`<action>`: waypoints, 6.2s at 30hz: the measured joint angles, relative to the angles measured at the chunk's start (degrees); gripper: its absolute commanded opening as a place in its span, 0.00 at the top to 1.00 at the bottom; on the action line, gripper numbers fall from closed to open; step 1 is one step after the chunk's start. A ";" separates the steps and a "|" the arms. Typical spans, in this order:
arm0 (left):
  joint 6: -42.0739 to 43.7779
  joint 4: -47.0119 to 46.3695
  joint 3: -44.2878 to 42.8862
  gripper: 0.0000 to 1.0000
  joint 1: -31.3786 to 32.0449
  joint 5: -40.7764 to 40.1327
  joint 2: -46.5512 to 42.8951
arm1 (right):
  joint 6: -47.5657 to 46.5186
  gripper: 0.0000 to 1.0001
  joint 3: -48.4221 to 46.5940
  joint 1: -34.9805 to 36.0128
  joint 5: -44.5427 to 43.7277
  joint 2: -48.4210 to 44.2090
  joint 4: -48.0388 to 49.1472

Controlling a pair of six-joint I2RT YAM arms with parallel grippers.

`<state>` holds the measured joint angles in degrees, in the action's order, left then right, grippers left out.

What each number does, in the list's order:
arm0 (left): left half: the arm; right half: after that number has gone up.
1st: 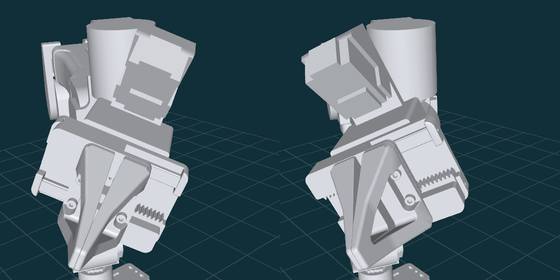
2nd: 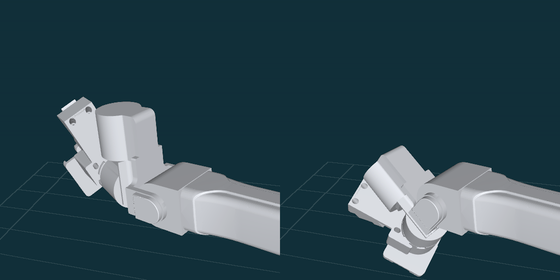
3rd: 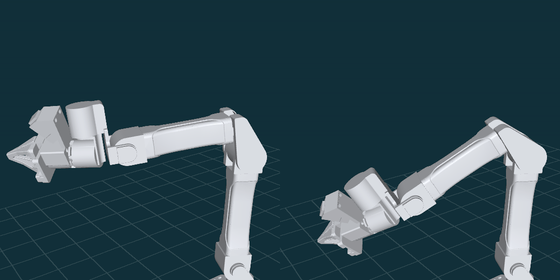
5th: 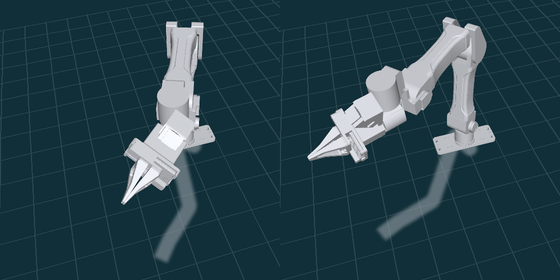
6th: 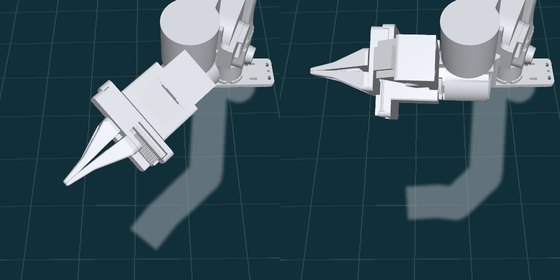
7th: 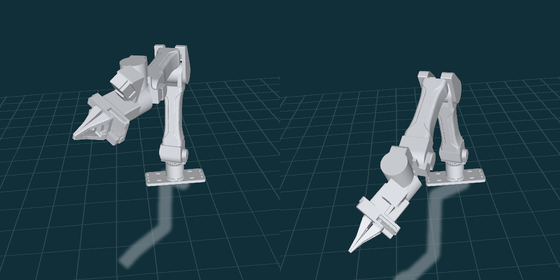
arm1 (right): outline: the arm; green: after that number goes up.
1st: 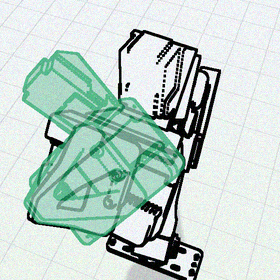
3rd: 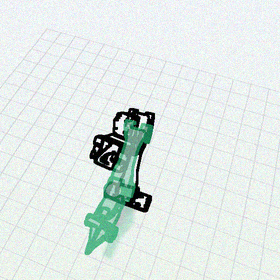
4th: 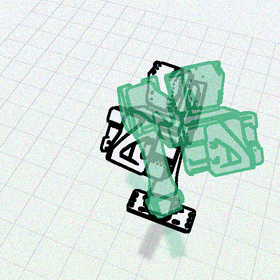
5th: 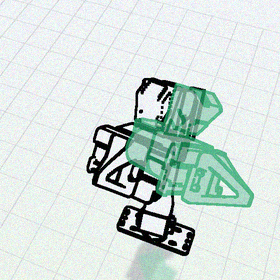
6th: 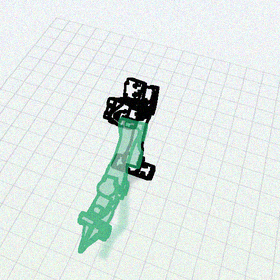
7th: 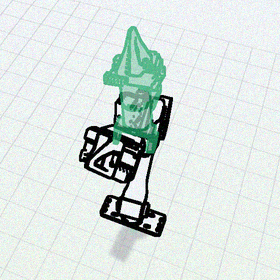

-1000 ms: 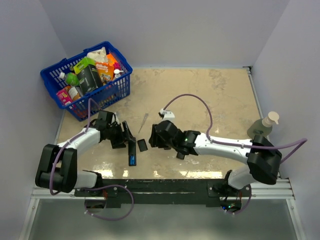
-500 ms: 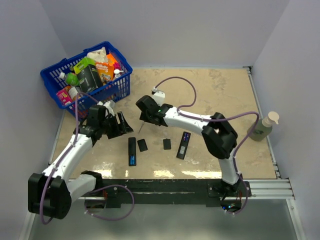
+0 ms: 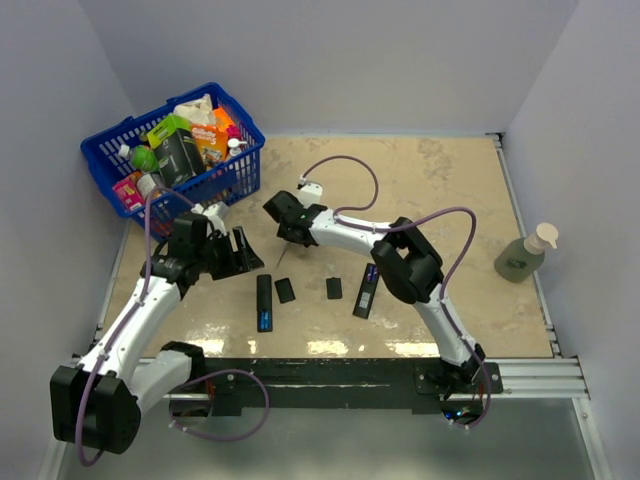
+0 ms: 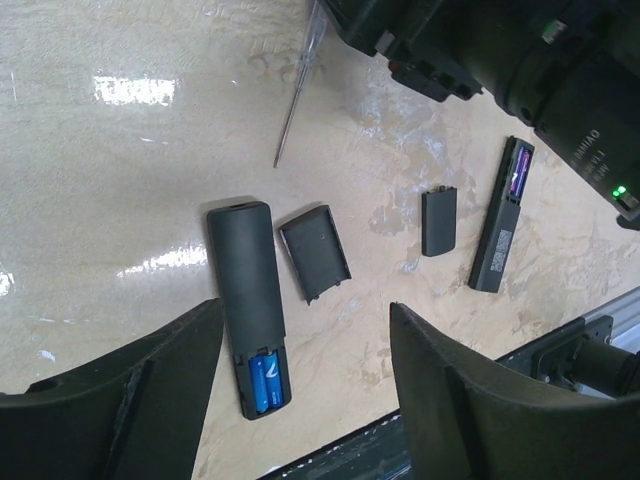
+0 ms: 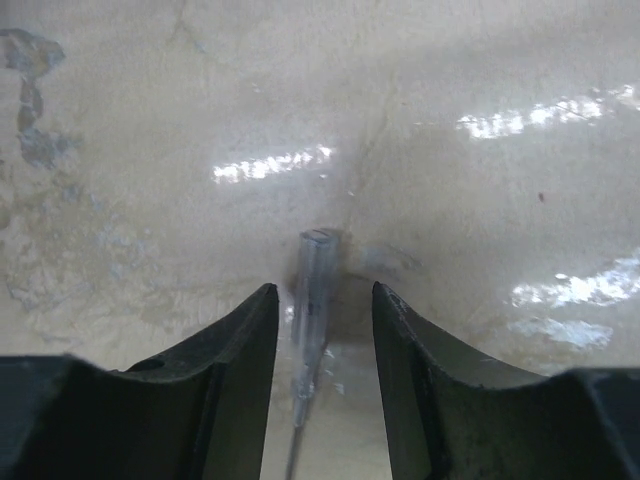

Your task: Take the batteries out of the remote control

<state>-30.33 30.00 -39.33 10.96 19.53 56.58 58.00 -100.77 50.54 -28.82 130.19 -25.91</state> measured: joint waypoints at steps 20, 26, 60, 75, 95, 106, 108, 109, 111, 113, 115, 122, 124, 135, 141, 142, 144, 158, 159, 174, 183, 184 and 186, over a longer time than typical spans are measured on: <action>-0.02 -4.63 0.26 0.30 0.00 7.67 -4.87 | -5.68 1.00 12.37 -0.85 6.62 -14.40 5.97; -0.70 -11.76 0.81 0.31 0.26 15.61 -4.98 | -4.02 1.00 30.23 -1.07 18.14 -37.81 23.85; -10.64 -27.52 0.85 1.00 5.79 28.20 0.72 | 3.69 0.91 51.98 1.11 28.15 -50.88 50.88; -0.31 -22.95 1.20 1.00 6.25 27.87 0.17 | -10.51 0.30 36.79 -0.11 32.37 -54.51 20.81; 6.14 -19.65 -0.90 1.00 6.27 32.81 0.57 | -23.32 0.44 24.79 -3.48 49.46 -45.13 8.68; 6.49 -19.65 -0.92 1.00 6.27 33.92 0.24 | -25.99 0.89 21.99 -3.69 49.35 -41.31 6.19; 7.28 -19.65 -0.92 1.00 6.32 33.90 0.24 | -25.62 1.00 21.99 -3.69 49.62 -41.35 6.67; 7.45 -19.67 -0.92 1.00 6.32 33.92 0.24 | -25.66 1.00 21.99 -3.69 49.62 -41.44 6.82; 7.65 -19.71 -0.92 0.74 6.32 33.88 0.24 | -25.70 1.00 22.08 -3.74 49.57 -41.68 6.84; 8.41 -19.39 -1.33 0.60 6.40 33.77 0.52 | -25.73 1.00 22.60 -3.72 49.51 -42.21 7.17; 8.55 -17.88 -2.14 0.25 6.40 32.54 1.09 | -26.21 1.00 23.39 -3.76 48.87 -43.21 7.15; 7.41 -14.16 -4.66 0.16 6.12 24.92 1.64 | -24.24 1.00 32.61 -4.07 42.91 -50.95 11.58; 6.71 -13.51 -5.03 0.14 5.16 22.08 1.66 | -23.06 1.00 34.97 -3.98 41.16 -52.30 13.68; 0.87 -6.99 -2.01 0.18 -6.38 8.39 5.38 | -20.57 1.00 46.93 10.14 21.79 -53.27 29.35; -2.12 -5.14 4.17 0.21 -8.09 5.95 5.99 | -20.22 1.00 47.82 15.26 18.32 -48.70 38.21; -2.69 -4.92 5.31 0.21 -8.33 5.46 5.88 | -20.33 1.00 47.82 15.98 17.86 -47.56 39.01; -3.65 -4.52 6.49 0.21 -8.48 4.44 5.79 | -20.76 1.00 48.19 17.53 17.53 -45.51 41.03; -7.63 -3.32 7.10 0.21 -9.07 -0.68 5.79 | -28.59 1.00 57.05 27.76 12.98 -40.76 54.31; -7.65 -3.32 7.13 0.21 -9.07 -0.72 5.79 | -29.14 1.00 57.07 28.15 12.28 -40.61 54.60; -9.03 -0.83 7.10 0.22 -9.18 -4.24 9.49 | -33.88 1.00 59.93 28.70 2.16 -40.46 58.90; -11.04 -1.09 8.52 0.24 -9.33 -3.91 9.46 | -34.27 1.00 60.22 28.96 -0.52 -40.46 59.41; -11.17 -1.22 8.94 0.25 -9.33 -3.69 9.55 | -34.25 1.00 60.30 28.96 -0.66 -40.46 59.52; -11.43 -1.46 9.68 0.26 -9.35 -3.19 9.73 | -34.25 1.00 60.30 28.96 -0.85 -40.46 59.60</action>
<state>-41.76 28.53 -29.65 1.61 16.34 66.30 23.75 -40.47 79.50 -29.67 89.73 33.69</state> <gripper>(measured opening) 0.757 0.136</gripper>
